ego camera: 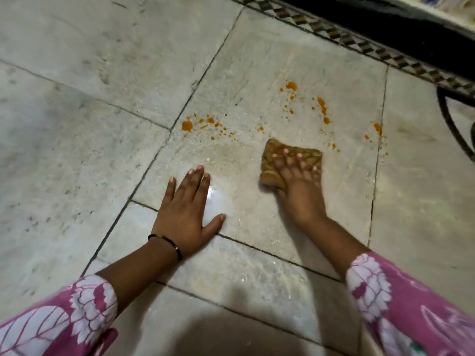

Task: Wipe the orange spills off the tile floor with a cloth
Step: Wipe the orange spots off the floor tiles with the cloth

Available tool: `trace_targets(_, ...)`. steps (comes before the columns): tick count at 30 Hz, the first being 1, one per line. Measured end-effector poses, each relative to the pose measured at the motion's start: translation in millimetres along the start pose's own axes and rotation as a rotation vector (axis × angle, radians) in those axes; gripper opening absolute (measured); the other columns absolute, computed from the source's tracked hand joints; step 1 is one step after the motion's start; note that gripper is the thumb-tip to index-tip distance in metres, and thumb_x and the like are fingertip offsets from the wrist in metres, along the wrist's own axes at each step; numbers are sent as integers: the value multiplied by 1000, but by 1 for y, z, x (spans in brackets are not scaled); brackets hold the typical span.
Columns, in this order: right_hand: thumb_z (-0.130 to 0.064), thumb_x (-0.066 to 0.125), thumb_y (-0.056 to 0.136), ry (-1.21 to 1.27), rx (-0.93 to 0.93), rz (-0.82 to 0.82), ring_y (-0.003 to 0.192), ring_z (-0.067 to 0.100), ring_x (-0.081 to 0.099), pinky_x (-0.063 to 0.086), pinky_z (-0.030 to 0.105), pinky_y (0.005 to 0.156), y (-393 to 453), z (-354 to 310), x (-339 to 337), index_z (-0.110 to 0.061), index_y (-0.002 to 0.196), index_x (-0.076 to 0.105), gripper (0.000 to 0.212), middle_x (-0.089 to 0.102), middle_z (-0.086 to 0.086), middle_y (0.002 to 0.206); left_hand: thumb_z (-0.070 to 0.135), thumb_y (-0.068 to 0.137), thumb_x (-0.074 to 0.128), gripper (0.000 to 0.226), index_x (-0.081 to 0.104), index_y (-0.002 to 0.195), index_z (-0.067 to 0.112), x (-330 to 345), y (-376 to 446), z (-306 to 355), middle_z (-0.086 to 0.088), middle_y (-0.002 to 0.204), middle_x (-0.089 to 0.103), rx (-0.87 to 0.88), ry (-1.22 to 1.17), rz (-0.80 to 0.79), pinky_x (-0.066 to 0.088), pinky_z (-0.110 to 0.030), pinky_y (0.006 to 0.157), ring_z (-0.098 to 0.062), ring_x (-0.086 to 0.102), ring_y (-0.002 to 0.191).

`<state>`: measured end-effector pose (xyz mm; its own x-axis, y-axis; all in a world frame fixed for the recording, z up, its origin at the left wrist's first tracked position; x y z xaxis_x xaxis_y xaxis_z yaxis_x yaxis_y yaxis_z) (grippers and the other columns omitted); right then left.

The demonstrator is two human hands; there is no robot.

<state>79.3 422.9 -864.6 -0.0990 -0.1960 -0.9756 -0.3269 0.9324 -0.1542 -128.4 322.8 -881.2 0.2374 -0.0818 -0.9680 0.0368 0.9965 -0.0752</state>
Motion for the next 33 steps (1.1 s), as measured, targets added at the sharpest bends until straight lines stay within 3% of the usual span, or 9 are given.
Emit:
trace_targets(3,-46,29,76,-27,-239,-34,142,27,21,7,44,114,-16,-41,8,-30,145,31,71,26,-1,155,63,85,30,83,23,148,9,-2,1,0,-8,156,17,-7,0,-6,5,-44,115,-21,14,143)
trace_targets(8,-43,45,81,-109,-538,-93,140,17,22,14,40,112,-80,2,12,-36,144,28,66,28,-7,153,63,86,31,82,23,147,9,-1,2,0,-8,156,17,8,-14,-4,4,-42,116,-20,14,143)
trace_targets(12,-41,42,81,-34,-272,-67,140,20,25,14,40,113,-76,46,3,-40,143,25,65,26,-7,152,64,86,29,83,20,148,10,-2,2,-4,-6,157,12,39,-40,0,0,-40,116,-19,10,144)
trace_targets(15,-42,41,77,-18,-63,26,136,29,33,15,44,110,-74,8,6,-29,140,35,64,37,1,149,61,84,30,81,23,147,11,-8,6,-10,-5,157,12,20,-91,37,-4,-44,115,-23,9,145)
trace_targets(17,-44,41,74,-38,-79,25,135,31,36,17,46,108,-67,-40,16,-26,138,40,66,42,4,146,61,83,32,80,29,145,11,-16,7,-26,-7,156,20,-68,4,88,-11,-50,112,-25,8,144)
trace_targets(22,-32,54,83,19,-465,20,142,20,21,4,40,112,5,-139,16,-32,143,35,63,28,-6,154,66,83,25,86,22,147,9,-23,-6,-81,-8,157,15,-323,96,123,-16,-50,109,-21,2,145)
trace_targets(25,-31,55,88,27,-434,-71,145,13,8,-2,36,115,57,-119,6,-35,146,26,65,14,-11,157,63,86,20,83,16,149,9,-18,-4,-81,-6,158,10,-287,85,80,-12,-54,111,-17,0,145)
trace_targets(30,-36,45,78,38,-235,70,141,24,25,10,41,114,26,-43,-2,-29,144,35,67,30,-3,153,63,85,24,82,15,149,12,-20,-3,-83,-2,158,11,-299,25,109,-5,-55,114,-13,3,145)
trace_targets(33,-39,40,75,36,-198,81,134,26,31,19,45,108,-18,-60,9,-23,140,40,67,43,4,146,64,85,26,82,18,149,13,-22,-2,-82,-1,157,14,-291,0,116,-2,-56,114,-13,6,145)
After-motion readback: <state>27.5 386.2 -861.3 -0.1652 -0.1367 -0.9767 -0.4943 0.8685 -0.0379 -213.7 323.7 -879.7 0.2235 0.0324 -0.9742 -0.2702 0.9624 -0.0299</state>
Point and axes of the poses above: each hand's wrist, its own y-axis towards the middle knuckle, its own x-axis out of the palm, z = x × y, the point moved 5 cm from there along y, towards the middle knuckle
